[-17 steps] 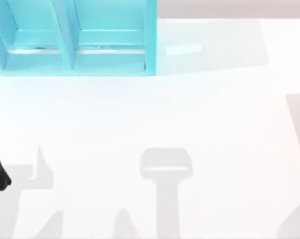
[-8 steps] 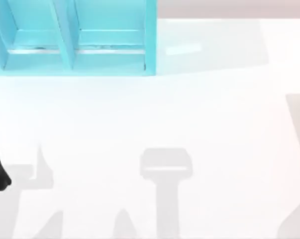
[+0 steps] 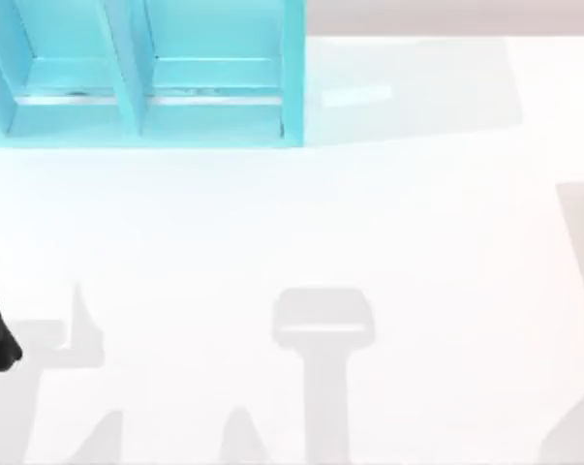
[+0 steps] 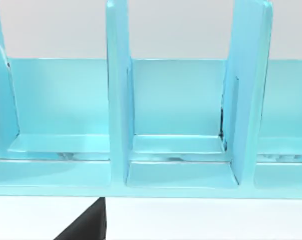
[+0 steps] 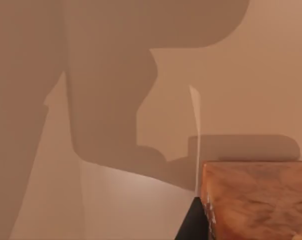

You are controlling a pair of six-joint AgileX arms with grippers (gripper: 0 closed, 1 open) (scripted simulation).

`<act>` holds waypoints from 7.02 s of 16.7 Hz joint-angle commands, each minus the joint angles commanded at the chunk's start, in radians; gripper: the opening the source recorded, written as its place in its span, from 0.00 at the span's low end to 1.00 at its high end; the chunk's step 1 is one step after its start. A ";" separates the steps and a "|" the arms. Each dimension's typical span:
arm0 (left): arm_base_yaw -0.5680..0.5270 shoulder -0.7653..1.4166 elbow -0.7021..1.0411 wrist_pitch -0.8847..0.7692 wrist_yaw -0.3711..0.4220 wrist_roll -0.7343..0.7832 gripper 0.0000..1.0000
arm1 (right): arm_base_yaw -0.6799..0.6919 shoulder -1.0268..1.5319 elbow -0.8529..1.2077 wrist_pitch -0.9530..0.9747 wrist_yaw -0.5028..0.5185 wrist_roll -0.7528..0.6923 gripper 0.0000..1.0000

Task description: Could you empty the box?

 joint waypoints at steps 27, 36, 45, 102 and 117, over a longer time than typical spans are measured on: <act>0.000 0.000 0.000 0.000 0.000 0.000 1.00 | -0.002 -0.123 0.387 -0.513 -0.003 -0.002 0.00; 0.000 0.000 0.000 0.000 0.000 0.000 1.00 | 0.410 0.125 0.595 -0.482 0.009 0.430 0.00; 0.000 0.000 0.000 0.000 0.000 0.000 1.00 | 1.035 0.412 0.798 -0.394 -0.001 1.045 0.00; 0.000 0.000 0.000 0.000 0.000 0.000 1.00 | 1.051 0.428 0.932 -0.515 -0.001 1.062 1.00; 0.000 0.000 0.000 0.000 0.000 0.000 1.00 | 0.134 0.252 0.854 -0.612 -0.006 0.156 1.00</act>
